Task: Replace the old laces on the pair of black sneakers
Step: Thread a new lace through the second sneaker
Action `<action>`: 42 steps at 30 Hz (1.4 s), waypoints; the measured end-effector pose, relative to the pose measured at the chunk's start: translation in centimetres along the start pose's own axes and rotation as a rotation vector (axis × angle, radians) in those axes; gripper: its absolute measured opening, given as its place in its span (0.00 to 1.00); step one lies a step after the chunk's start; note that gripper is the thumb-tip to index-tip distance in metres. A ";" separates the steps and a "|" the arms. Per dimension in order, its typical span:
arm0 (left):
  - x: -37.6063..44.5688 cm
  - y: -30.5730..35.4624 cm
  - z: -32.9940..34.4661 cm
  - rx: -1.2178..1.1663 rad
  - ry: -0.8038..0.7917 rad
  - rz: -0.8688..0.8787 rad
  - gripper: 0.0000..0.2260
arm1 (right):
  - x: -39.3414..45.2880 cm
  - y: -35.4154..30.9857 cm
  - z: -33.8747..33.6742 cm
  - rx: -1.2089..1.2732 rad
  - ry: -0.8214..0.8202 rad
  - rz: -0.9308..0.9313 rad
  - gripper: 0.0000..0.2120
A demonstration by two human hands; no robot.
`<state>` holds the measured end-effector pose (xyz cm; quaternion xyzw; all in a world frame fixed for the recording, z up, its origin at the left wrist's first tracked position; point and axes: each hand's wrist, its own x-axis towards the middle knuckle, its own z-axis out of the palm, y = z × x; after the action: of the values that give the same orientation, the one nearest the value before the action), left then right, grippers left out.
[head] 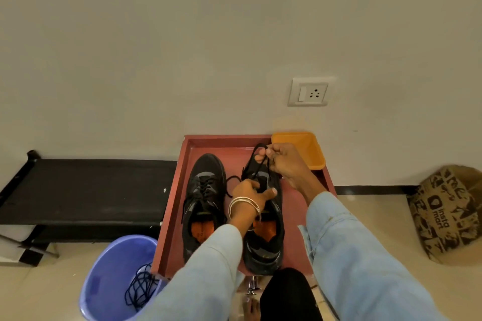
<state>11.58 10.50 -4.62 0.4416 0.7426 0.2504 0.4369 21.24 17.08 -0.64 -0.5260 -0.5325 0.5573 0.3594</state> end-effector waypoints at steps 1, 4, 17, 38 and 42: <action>0.0 -0.3 0.6 -0.018 0.034 -0.008 0.19 | -0.1 -0.3 0.2 -0.003 -0.007 0.004 0.13; 0.2 -1.2 1.4 -0.058 0.155 -0.026 0.18 | -0.1 -1.4 0.4 -0.009 0.008 0.007 0.13; 0.1 -0.2 0.5 -0.127 0.235 -0.019 0.23 | -1.6 -13.9 -1.3 0.248 0.067 -0.243 0.12; 3.8 7.4 -4.8 -0.401 0.062 0.329 0.10 | -2.6 3.8 -0.2 -0.367 -0.060 0.474 0.30; 3.3 9.7 -6.4 -0.530 0.143 0.311 0.09 | -2.4 5.1 0.1 -0.353 0.011 0.436 0.28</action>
<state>9.49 18.17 4.47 0.4017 0.6039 0.5296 0.4398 22.41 13.89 -5.08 -0.6857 -0.4936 0.5172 0.1369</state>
